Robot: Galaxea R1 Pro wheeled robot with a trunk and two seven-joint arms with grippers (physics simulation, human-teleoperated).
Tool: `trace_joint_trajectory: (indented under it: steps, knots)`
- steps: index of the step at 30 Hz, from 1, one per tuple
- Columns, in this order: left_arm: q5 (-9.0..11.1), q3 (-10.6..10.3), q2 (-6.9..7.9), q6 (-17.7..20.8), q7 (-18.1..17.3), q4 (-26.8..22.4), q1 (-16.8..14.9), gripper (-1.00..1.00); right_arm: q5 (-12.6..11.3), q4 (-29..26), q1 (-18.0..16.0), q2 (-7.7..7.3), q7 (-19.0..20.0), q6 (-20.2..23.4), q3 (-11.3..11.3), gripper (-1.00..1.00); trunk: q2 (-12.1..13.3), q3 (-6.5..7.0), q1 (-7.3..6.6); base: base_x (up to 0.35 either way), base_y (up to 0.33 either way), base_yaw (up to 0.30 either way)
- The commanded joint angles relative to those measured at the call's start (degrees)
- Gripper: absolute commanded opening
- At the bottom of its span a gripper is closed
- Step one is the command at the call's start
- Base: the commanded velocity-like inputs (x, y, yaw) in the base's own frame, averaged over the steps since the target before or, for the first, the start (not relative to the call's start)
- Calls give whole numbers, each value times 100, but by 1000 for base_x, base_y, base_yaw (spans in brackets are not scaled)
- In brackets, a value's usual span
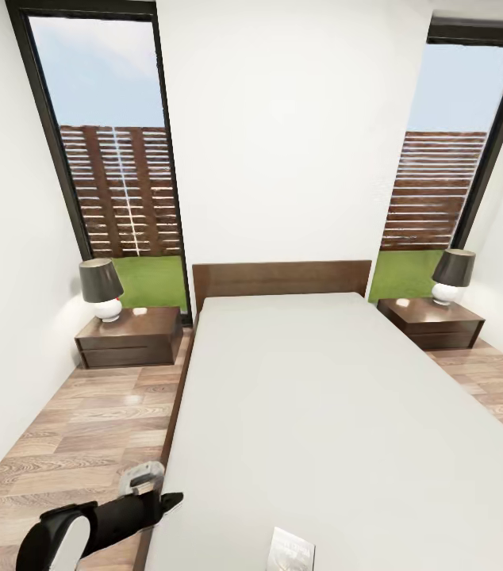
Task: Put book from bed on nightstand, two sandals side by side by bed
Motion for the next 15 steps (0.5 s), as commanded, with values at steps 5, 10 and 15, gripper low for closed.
trace_joint_trajectory:
  steps: [5, 10, 15]
  knots:
    - [-50, 21, -2, 111, -83, -99, -196, 100, -31, 11, -6, -17, 231, -37, -185, 100, -13, -14, 4, 0, 0, 0]
    - [-28, 21, -4, 244, -96, -132, -475, 100, -30, 17, -7, -13, 293, -50, -281, 100, -13, -14, 4, 0, 0, 0]
    - [-8, 15, -9, 384, -98, -152, -818, 100, -14, 24, -7, -5, 147, -59, -321, 100, -13, -14, 4, 0, 0, 0]
